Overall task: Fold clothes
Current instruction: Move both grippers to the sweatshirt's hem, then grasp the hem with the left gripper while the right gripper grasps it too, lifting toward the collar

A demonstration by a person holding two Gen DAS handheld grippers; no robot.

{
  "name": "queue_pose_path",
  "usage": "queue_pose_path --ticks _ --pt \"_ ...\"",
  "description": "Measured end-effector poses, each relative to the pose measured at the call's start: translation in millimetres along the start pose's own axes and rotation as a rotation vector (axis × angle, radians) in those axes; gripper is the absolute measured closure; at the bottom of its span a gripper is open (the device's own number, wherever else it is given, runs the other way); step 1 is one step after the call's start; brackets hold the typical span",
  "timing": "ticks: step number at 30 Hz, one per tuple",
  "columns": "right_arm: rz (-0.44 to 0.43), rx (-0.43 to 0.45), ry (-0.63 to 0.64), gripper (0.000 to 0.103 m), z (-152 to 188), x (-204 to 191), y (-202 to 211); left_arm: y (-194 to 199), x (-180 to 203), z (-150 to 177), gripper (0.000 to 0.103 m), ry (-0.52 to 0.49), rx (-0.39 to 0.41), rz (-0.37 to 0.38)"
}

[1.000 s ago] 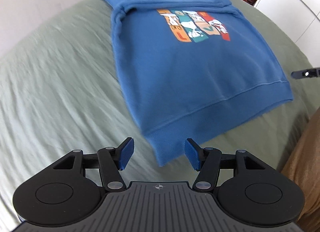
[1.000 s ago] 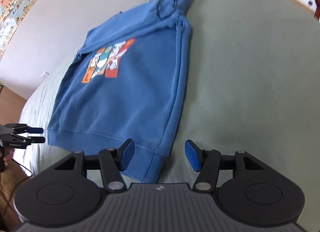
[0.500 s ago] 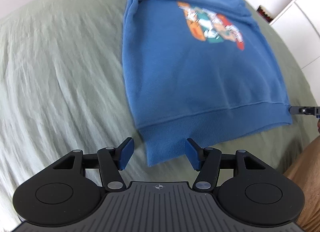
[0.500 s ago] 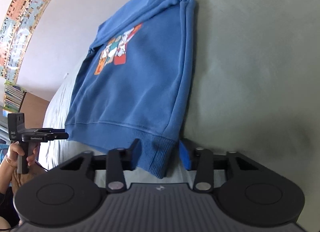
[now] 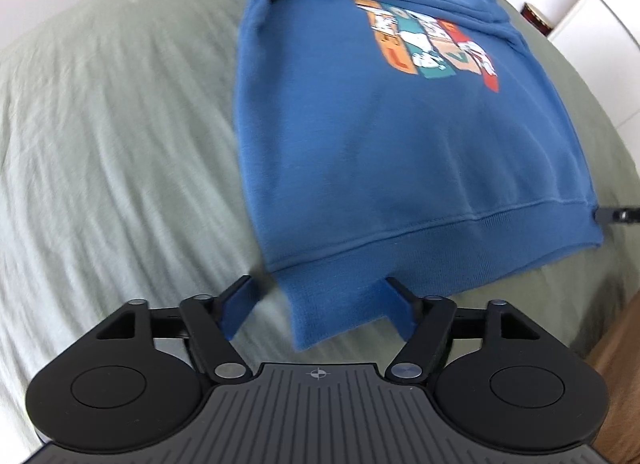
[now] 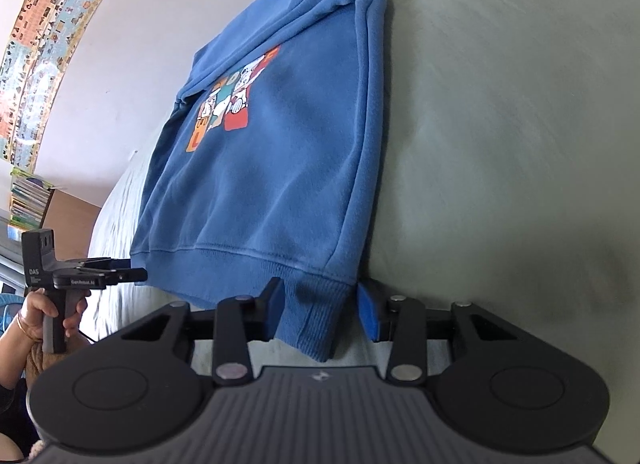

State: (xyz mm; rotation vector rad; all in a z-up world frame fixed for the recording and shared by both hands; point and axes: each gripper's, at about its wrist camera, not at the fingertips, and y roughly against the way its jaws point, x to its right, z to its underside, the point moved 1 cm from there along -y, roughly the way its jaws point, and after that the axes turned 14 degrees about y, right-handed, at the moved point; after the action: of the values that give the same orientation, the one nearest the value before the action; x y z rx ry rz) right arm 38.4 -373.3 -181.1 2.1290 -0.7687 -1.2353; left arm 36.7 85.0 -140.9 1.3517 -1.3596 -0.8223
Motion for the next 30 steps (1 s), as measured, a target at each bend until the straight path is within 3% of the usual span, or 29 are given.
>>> queue_pose_path --ticks 4,8,9,13,16,25,30 --pt "0.006 0.006 -0.003 0.061 -0.1 0.0 -1.5 -3.3 9.2 2.6 0.030 -0.023 0.026 -0.006" --pt "0.035 0.008 0.001 0.076 0.5 -0.5 -1.5 -2.0 10.2 4.0 0.032 -0.029 0.039 -0.013" --pt "0.039 0.009 -0.001 0.078 0.7 -0.1 -1.3 -1.5 11.0 3.6 0.037 -0.031 0.044 -0.015" --pt "0.058 0.011 0.028 0.083 -1.2 -4.5 0.6 6.6 24.7 6.7 0.073 -0.088 0.104 -0.075" --pt "0.063 0.011 0.040 0.084 -5.6 -7.7 4.1 9.9 38.9 7.9 0.083 -0.113 0.141 -0.107" --pt "0.097 0.010 0.077 0.085 -25.5 -25.3 20.6 33.6 64.5 8.4 0.087 -0.148 0.210 -0.213" --pt "0.112 0.048 0.110 0.086 -49.5 -52.2 36.3 52.2 76.6 -1.3 0.091 -0.166 0.245 -0.218"
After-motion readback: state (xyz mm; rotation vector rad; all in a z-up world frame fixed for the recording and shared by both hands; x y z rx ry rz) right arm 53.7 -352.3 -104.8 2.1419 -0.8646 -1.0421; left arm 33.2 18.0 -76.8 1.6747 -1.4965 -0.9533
